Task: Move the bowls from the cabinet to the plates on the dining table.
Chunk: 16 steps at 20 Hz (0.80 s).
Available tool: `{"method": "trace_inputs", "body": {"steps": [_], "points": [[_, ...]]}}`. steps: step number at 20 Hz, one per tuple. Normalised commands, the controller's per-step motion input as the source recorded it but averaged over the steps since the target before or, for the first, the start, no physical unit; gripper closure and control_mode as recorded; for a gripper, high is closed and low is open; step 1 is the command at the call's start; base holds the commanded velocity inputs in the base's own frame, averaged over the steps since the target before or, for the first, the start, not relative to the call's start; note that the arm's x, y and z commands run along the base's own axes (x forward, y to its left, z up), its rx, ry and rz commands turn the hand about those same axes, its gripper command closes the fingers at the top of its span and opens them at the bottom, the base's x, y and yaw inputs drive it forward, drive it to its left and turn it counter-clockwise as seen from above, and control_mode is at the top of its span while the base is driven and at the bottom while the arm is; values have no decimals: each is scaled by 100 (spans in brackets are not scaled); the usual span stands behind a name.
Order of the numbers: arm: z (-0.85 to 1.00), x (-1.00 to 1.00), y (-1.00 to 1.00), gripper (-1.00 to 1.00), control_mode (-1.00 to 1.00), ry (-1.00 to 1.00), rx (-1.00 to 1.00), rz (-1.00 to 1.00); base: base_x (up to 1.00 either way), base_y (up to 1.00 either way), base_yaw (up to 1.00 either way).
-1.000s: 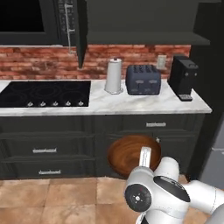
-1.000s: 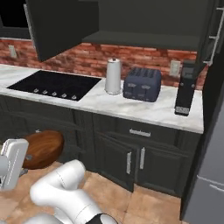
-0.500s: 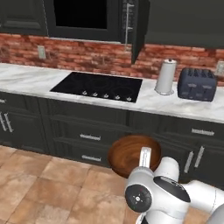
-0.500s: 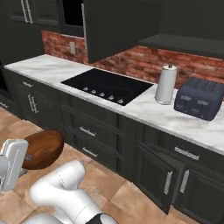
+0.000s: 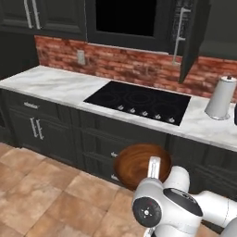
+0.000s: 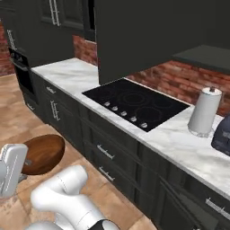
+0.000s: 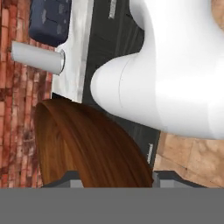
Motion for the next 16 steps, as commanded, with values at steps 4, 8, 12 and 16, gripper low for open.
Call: {"method": "trace_inputs", "body": {"steps": [4, 8, 12, 16], "points": [[0, 0, 0, 100, 100, 0, 0, 0, 100, 4, 30], [0, 0, 0, 100, 100, 0, 0, 0, 57, 50, 39], [0, 0, 0, 100, 100, 0, 0, 0, 41, 57, 54], [0, 0, 0, 100, 100, 0, 0, 0, 36, 59, 58]]}}
